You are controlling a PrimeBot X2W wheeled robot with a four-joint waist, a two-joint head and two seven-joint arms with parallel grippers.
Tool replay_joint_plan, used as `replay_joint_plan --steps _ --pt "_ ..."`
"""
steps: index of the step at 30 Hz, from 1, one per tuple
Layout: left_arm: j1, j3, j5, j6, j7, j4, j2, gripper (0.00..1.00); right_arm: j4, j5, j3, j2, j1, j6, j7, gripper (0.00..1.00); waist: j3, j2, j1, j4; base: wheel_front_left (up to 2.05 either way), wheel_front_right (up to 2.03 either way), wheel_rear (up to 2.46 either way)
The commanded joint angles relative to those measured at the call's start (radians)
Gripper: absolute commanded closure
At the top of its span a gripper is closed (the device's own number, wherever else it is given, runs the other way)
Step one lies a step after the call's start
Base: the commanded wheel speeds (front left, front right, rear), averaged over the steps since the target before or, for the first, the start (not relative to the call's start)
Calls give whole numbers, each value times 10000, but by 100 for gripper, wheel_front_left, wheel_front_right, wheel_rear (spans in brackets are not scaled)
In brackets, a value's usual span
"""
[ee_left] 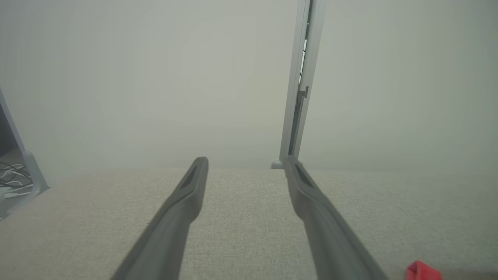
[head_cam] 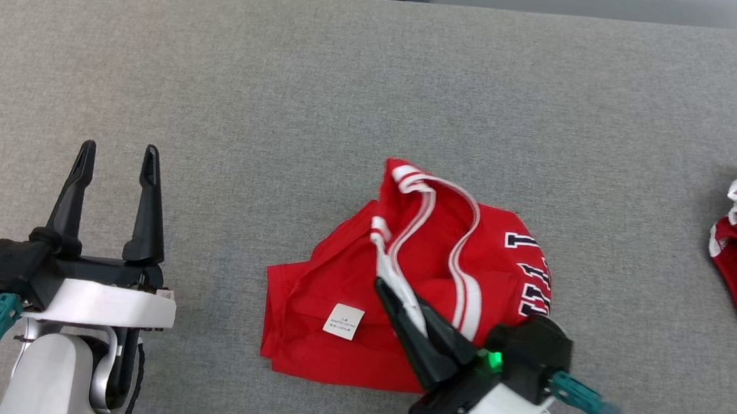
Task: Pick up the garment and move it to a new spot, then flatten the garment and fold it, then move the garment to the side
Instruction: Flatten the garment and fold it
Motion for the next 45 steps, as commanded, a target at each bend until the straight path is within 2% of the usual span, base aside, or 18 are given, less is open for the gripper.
replay_joint_plan --steps 1,9,10,11,16,20,23,26,31,36,38,39,45 --pt "-220 7 35 -56 -39 25 -54 0 359 240 297 -39 -323 3 -148 100 66 -1 0 85 0 0 0" --pt "-385 -64 85 -207 -39 172 -161 0 2316 1407 1516 -45 -1381 3 -447 100 314 -1 0 333 0 0 0" --pt "-423 -68 90 -224 -39 199 -180 0 2436 1614 1689 -46 -1509 3 -494 59 337 -1 0 352 0 0 0" --pt "-452 -72 95 -234 -39 216 -201 0 2550 1849 1853 -29 -1658 3 -570 0 359 -1 0 370 0 0 0" --pt "-455 -10 120 -298 -39 285 -254 0 2624 3254 2874 -41 -2067 3 -829 0 391 -1 0 393 0 0 0" --pt "-452 50 157 -310 -37 298 -284 0 2342 3789 3386 -40 -2395 3 -977 0 382 -1 0 357 0 0 0" --pt "-425 111 205 -342 -39 312 -299 0 1800 3989 3493 -43 -2577 4 -1171 0 346 -1 0 299 0 0 0" --pt "-363 173 245 -360 -37 317 -312 0 954 4091 3079 -51 -2474 3 -1303 0 297 -1 0 231 0 0 0" --pt "-260 284 302 -365 -39 326 -320 0 -734 4124 1526 -322 -1845 4 -1407 0 198 -1 0 120 0 0 0" --pt "-215 450 372 -365 -39 262 -268 0 -2082 3415 -858 -609 -947 6 -1413 0 87 -1 0 -13 0 0 0" --pt "-194 512 419 -364 -39 215 -229 0 -2404 2979 -1923 -575 -632 4 -1354 0 43 -1 0 -56 0 0 0" --pt "-151 563 462 -358 -39 154 -191 0 -2619 2487 -2822 -499 -346 6 -1247 0 -12 -1 0 -94 0 0 0" --pt "76 690 480 -309 -37 -133 -162 0 -2485 710 -4933 -422 296 4 -937 0 -275 -1 0 -139 0 0 0"
